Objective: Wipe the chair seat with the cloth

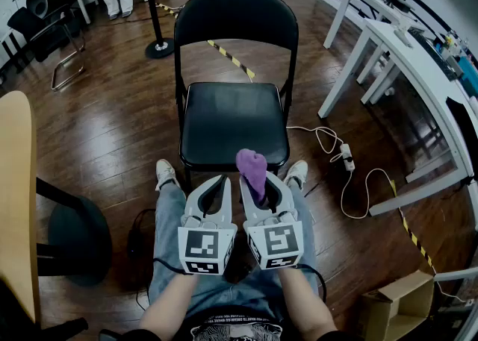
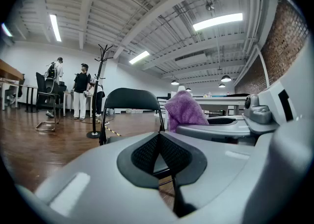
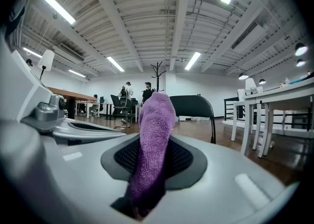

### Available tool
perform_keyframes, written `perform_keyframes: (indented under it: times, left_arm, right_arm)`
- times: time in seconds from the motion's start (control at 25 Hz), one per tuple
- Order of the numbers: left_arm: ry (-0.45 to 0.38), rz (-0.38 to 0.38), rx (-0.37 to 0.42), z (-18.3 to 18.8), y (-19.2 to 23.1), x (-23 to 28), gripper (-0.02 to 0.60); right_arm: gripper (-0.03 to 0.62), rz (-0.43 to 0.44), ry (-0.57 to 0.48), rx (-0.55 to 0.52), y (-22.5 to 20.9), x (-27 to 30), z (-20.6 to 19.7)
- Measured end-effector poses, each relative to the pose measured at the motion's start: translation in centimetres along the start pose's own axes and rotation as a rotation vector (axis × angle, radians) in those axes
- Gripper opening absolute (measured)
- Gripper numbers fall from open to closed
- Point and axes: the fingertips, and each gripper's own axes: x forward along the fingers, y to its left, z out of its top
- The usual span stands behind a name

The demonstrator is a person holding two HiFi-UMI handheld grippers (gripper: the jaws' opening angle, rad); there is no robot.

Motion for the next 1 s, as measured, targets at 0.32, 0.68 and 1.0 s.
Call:
perform_keyframes:
  times: [0.32,0.68,1.0]
  left_arm:
    - [0.007,0.005,-0.007,1.1,3.6,4.9,0.005]
    - [0.003,0.034,-0.018,2.5,7.2,8.7,0.005]
    - [-0.005,0.07,-0.024,3.5,9.7,11.1,0.005]
  right_arm:
    - [0.109,0.018,0.017,0.003,-1.3,6.3,0.7]
    - [0.109,0.053,0.037,-0.023,-2.4,11.6,1.4]
    - [0.109,0.095,0.046,-0.064,-2.8,15.7,2.2]
